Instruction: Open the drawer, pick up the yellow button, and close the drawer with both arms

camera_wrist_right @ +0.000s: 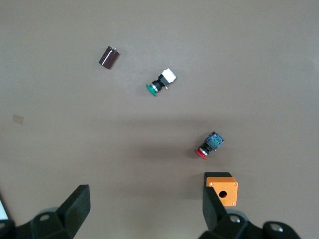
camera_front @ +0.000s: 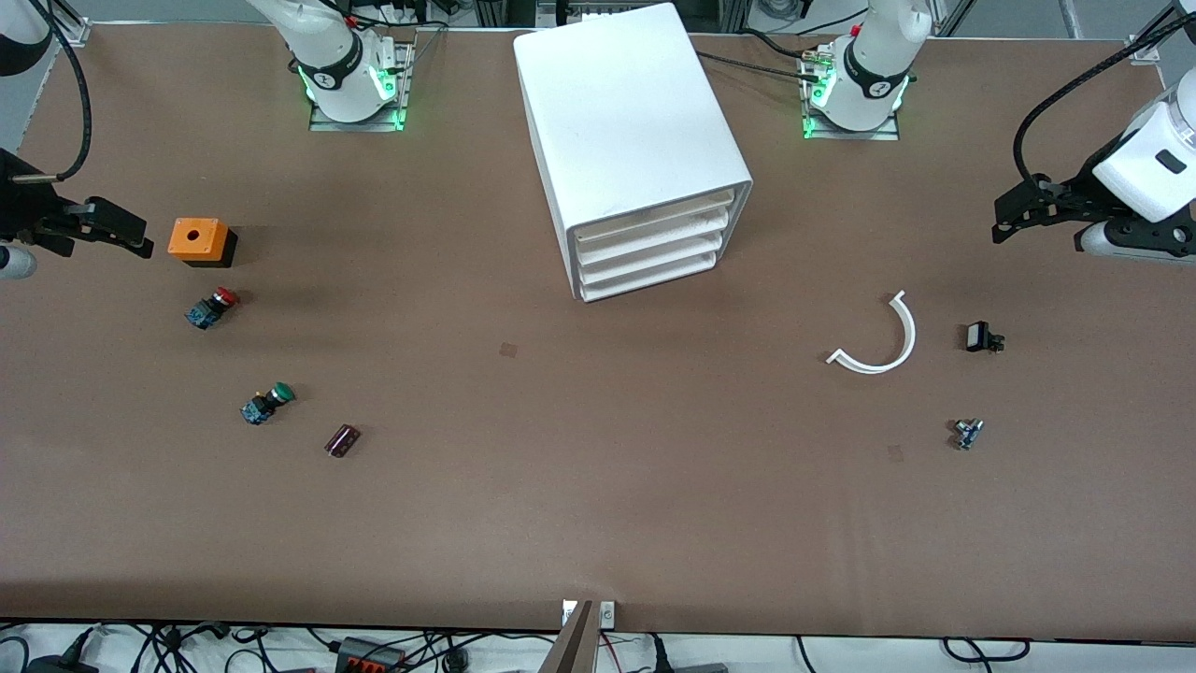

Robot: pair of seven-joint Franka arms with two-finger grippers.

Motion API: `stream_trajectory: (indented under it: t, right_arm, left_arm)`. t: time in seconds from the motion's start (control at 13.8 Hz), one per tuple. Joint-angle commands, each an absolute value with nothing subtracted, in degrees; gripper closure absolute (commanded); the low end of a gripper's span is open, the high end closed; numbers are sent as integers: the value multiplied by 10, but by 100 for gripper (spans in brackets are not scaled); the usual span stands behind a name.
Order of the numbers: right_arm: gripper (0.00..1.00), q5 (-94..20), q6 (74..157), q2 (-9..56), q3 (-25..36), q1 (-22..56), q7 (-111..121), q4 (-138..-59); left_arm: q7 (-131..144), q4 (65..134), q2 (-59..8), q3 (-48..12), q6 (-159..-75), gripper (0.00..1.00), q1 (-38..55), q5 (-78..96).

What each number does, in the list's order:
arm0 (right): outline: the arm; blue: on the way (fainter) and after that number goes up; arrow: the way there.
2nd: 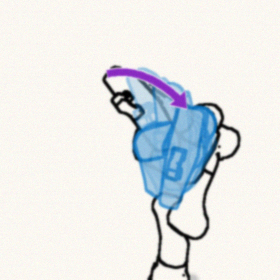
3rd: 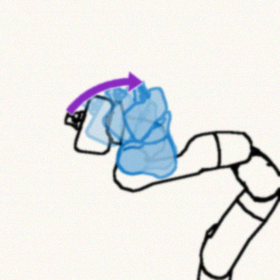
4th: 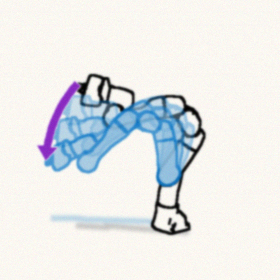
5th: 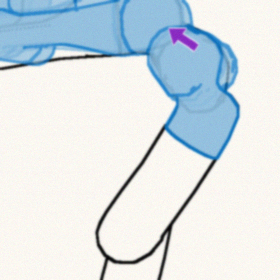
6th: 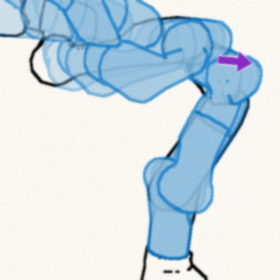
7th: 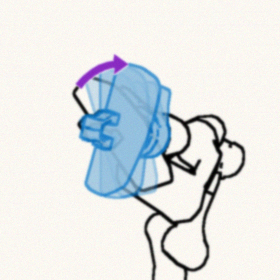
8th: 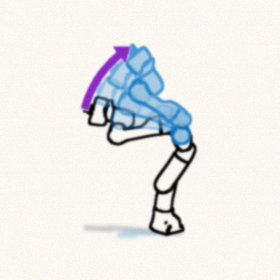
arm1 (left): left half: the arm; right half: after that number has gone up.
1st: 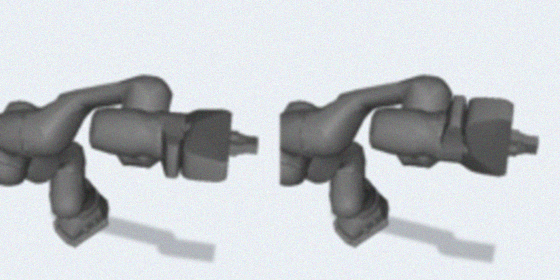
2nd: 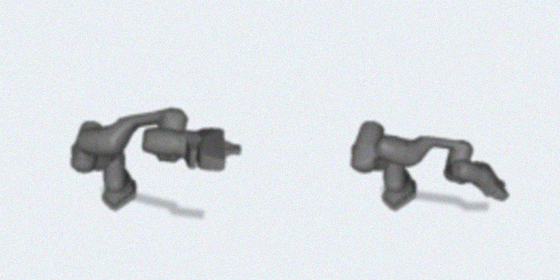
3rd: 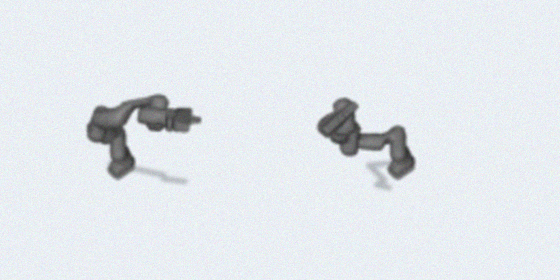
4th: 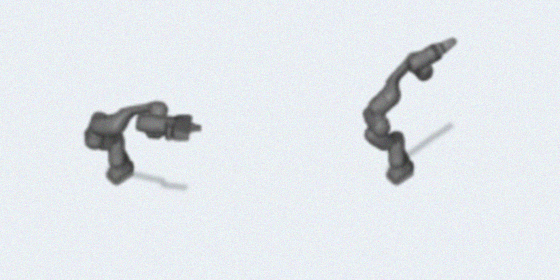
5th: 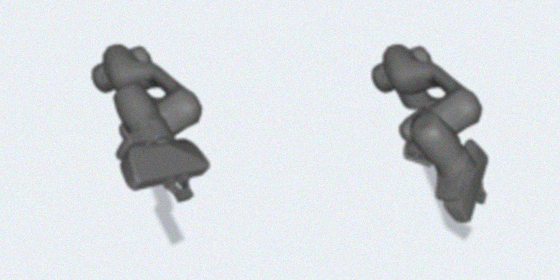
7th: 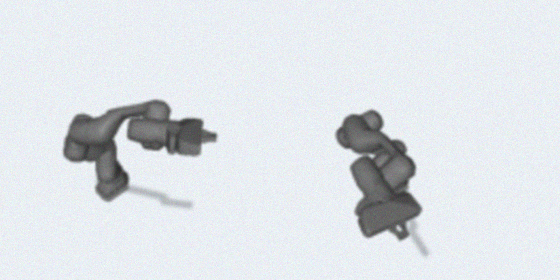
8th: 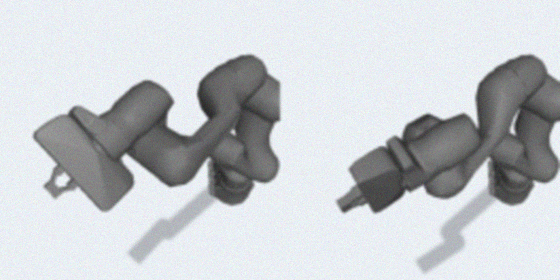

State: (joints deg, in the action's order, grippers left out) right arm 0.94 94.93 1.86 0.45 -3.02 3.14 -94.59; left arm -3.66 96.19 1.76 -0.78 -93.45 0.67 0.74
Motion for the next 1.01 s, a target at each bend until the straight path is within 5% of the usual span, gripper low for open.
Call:
stream_trajectory:
  t: [0.0, 0.94]
  right_arm:
    - [0, 11, 958, 4, 3, -32, 32, -962]
    - [0, -1, 959, 48, 2, 30, 25, -949]
  left_arm:
    - [-34, 956, 22, -8, -928, 0, 10, -3]
    - [-34, 954, 17, -8, -929, 0, 11, -3]
